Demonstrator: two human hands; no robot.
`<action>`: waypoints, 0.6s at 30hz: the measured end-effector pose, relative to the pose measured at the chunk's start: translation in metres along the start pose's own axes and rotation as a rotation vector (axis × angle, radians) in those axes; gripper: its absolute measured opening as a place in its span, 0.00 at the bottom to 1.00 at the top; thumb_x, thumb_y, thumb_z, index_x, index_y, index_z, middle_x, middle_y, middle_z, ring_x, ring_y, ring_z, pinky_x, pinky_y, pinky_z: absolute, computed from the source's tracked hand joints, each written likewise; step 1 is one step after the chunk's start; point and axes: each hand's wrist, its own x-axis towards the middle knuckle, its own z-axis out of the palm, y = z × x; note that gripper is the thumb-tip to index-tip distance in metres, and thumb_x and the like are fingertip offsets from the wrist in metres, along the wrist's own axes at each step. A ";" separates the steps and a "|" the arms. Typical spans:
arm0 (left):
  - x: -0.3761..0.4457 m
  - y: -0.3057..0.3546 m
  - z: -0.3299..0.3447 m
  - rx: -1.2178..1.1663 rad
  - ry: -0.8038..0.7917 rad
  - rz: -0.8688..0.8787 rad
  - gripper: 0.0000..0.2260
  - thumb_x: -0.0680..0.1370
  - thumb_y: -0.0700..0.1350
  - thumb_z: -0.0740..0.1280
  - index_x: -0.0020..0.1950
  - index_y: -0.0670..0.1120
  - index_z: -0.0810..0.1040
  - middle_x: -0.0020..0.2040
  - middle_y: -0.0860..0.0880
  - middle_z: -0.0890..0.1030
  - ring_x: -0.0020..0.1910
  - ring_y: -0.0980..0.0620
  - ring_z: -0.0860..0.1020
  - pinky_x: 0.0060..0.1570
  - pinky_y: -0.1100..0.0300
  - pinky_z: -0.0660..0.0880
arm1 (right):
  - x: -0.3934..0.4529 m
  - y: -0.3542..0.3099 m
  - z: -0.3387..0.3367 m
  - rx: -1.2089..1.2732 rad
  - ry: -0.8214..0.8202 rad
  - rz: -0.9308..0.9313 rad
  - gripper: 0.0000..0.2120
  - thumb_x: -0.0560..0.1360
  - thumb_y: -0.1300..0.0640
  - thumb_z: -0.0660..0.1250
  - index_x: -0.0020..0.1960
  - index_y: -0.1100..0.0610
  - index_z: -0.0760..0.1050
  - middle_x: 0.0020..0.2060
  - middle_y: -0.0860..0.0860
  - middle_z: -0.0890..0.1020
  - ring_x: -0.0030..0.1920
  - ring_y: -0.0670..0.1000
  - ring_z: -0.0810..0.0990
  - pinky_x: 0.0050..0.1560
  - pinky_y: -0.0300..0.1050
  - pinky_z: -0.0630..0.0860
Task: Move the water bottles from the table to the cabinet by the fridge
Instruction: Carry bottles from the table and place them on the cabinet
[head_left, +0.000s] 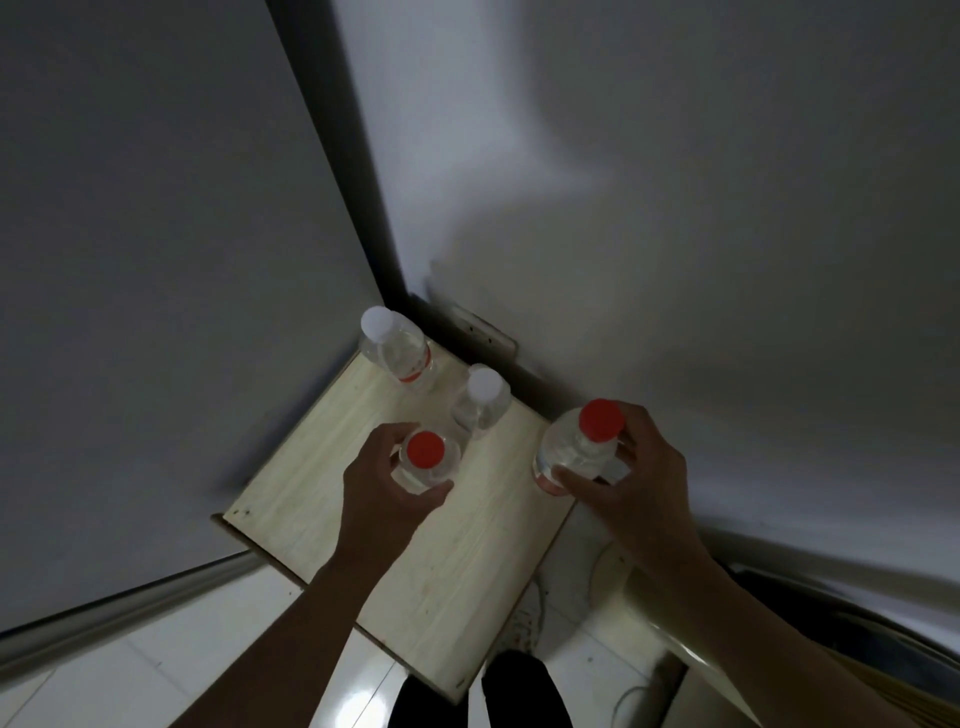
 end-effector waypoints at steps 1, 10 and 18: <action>0.000 -0.001 0.000 -0.001 0.002 0.002 0.29 0.63 0.41 0.83 0.60 0.45 0.76 0.55 0.56 0.80 0.55 0.60 0.79 0.55 0.70 0.75 | 0.001 0.001 0.003 -0.003 -0.004 -0.001 0.31 0.62 0.58 0.82 0.55 0.37 0.70 0.50 0.31 0.80 0.53 0.37 0.80 0.52 0.27 0.75; -0.002 -0.002 -0.001 -0.008 -0.002 0.006 0.30 0.63 0.41 0.83 0.61 0.47 0.76 0.56 0.57 0.79 0.57 0.60 0.78 0.57 0.68 0.76 | 0.006 0.022 0.024 -0.006 -0.040 0.061 0.27 0.64 0.59 0.81 0.53 0.39 0.71 0.49 0.39 0.80 0.53 0.35 0.79 0.52 0.33 0.78; -0.002 0.003 -0.002 0.016 -0.032 -0.024 0.33 0.63 0.41 0.83 0.65 0.49 0.74 0.59 0.62 0.76 0.60 0.65 0.75 0.56 0.73 0.73 | 0.004 0.026 0.027 -0.031 -0.060 0.100 0.29 0.64 0.57 0.82 0.58 0.45 0.72 0.51 0.39 0.80 0.54 0.41 0.80 0.57 0.45 0.80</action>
